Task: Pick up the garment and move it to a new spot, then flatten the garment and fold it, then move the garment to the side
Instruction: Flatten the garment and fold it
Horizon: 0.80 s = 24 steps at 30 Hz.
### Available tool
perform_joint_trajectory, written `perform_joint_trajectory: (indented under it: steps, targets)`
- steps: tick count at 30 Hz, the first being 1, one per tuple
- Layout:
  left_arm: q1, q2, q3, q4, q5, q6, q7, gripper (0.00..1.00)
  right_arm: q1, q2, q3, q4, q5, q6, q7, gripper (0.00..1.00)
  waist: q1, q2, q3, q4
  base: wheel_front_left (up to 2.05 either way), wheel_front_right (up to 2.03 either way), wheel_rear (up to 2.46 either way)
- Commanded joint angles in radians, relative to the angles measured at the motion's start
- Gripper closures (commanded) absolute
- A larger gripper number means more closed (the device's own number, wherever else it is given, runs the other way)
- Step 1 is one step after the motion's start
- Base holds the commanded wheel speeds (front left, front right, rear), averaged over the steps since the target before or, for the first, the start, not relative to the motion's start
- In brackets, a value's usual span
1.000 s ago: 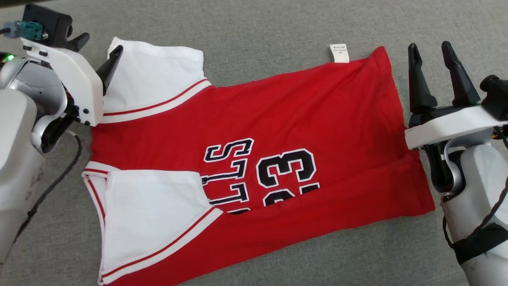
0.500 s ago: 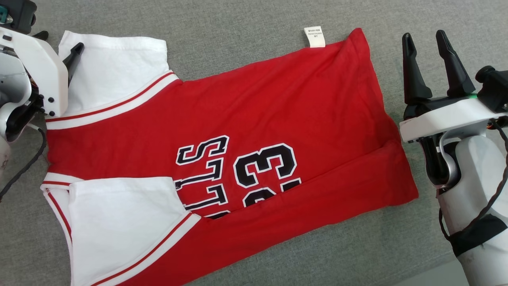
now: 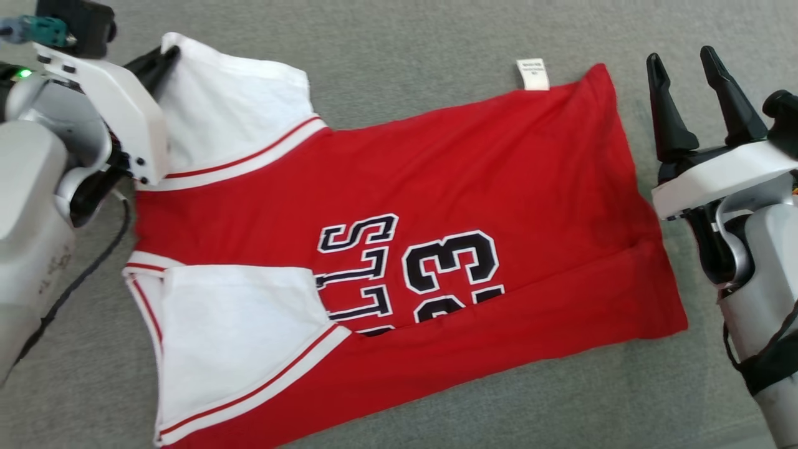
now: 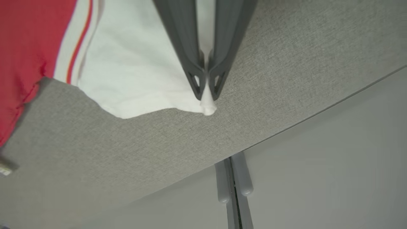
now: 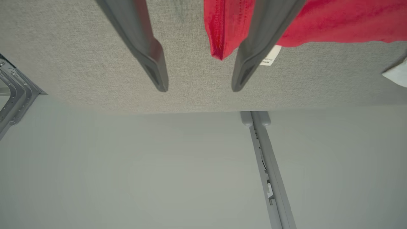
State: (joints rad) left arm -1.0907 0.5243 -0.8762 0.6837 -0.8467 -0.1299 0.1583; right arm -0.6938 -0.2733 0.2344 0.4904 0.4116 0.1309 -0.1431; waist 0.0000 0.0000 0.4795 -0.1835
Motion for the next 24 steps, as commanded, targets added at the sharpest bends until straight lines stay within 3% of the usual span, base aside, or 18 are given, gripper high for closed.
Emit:
perform_joint_trajectory:
  steps: [1, 9, 15, 24]
  targets:
    - [0.016, 0.001, -0.008, -0.008, 0.0, -0.001, -0.017, 1.0, -0.007, -0.013, 0.007, 0.003, 0.01, 0.0, 0.012, 0.0, 0.0, 0.0, -0.032, 0.043, 0.0, 0.0, 0.0]
    - [0.077, -0.008, -0.045, -0.1, -0.016, -0.001, -0.162, 1.0, -0.04, -0.147, 0.168, 0.059, 0.079, -0.001, 0.103, 0.0, 0.0, 0.0, -0.076, 0.151, 0.0, 0.0, 0.0]
    - [0.101, -0.017, -0.056, -0.16, -0.019, 0.001, -0.195, 1.0, -0.082, -0.215, 0.223, 0.174, 0.139, 0.0, 0.175, 0.0, 0.0, 0.0, -0.07, 0.208, 0.0, 0.0, 0.0]
    - [0.099, -0.02, -0.073, -0.198, -0.01, 0.003, -0.187, 1.0, -0.133, -0.235, 0.239, 0.321, 0.205, 0.0, 0.249, 0.0, 0.0, 0.0, -0.043, 0.244, 0.0, 0.0, 0.0]
